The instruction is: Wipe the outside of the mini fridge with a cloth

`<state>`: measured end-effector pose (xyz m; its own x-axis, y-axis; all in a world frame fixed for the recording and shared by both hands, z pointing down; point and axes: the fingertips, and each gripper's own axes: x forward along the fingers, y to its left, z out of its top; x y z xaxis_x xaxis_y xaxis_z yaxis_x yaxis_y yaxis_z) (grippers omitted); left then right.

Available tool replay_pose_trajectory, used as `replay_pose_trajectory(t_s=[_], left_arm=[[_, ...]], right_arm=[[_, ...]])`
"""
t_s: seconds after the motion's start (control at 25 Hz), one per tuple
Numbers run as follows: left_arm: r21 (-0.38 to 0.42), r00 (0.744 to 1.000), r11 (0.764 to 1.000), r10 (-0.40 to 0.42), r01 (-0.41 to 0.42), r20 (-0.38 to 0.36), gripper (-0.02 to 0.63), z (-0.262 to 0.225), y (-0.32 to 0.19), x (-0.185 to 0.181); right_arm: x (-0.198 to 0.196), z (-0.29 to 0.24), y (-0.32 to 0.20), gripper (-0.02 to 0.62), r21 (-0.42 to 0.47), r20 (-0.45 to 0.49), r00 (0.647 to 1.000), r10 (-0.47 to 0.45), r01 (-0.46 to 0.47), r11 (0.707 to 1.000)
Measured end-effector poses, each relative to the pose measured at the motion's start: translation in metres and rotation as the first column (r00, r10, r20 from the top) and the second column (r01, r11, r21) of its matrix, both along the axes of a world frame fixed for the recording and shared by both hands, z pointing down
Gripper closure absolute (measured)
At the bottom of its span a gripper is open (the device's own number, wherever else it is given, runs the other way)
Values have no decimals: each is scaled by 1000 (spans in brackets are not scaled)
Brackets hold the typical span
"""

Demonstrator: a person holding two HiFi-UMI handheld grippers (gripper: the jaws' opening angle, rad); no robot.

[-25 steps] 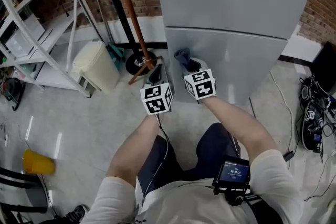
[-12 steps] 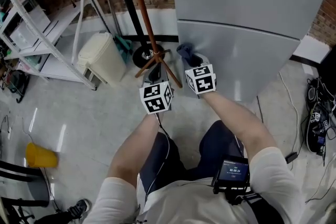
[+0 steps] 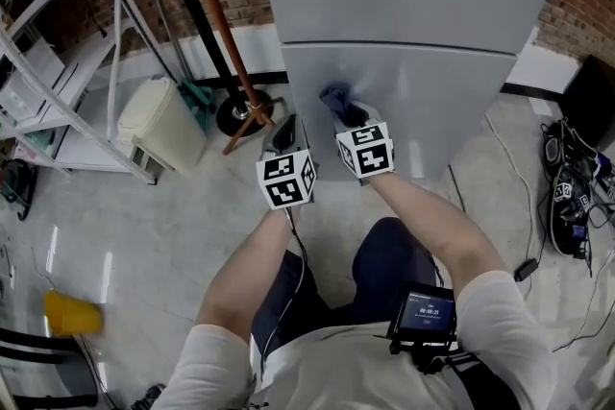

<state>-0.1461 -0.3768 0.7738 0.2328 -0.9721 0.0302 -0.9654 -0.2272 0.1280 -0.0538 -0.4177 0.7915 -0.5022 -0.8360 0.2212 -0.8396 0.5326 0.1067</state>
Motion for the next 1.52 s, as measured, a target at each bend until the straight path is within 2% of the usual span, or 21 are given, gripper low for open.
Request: replay_pose_trajectory(t_s=[0.32,0.52,0.76,0.96,1.2,1.52], left_arm=[[-1,992,992,127,-127,0,606,3,-8,82],[-5,983,983,185,-185,-1,606,7,-12,129],[-15,973,973,230,-230,7,606,13,-15,165],[-19,968,968,250,-250,13,606,14,-17,187],[-30,965,965,262,-262,3,606,21,-20,202],[-44,969,968,247,-247,-6,606,26,-24,192]], right_arm=[[99,-1,4,491,10,0,990,140,-140,990],[171,5,5,491,4,-1,971,238,-238,971],[242,7,3,491,8,-2,944,331,-331,944],[295,3,2,491,19,12,919,395,-395,919],[353,5,0,491,17,38,875,482,-483,875],[357,5,0,491,26,37,865,500,-501,865]])
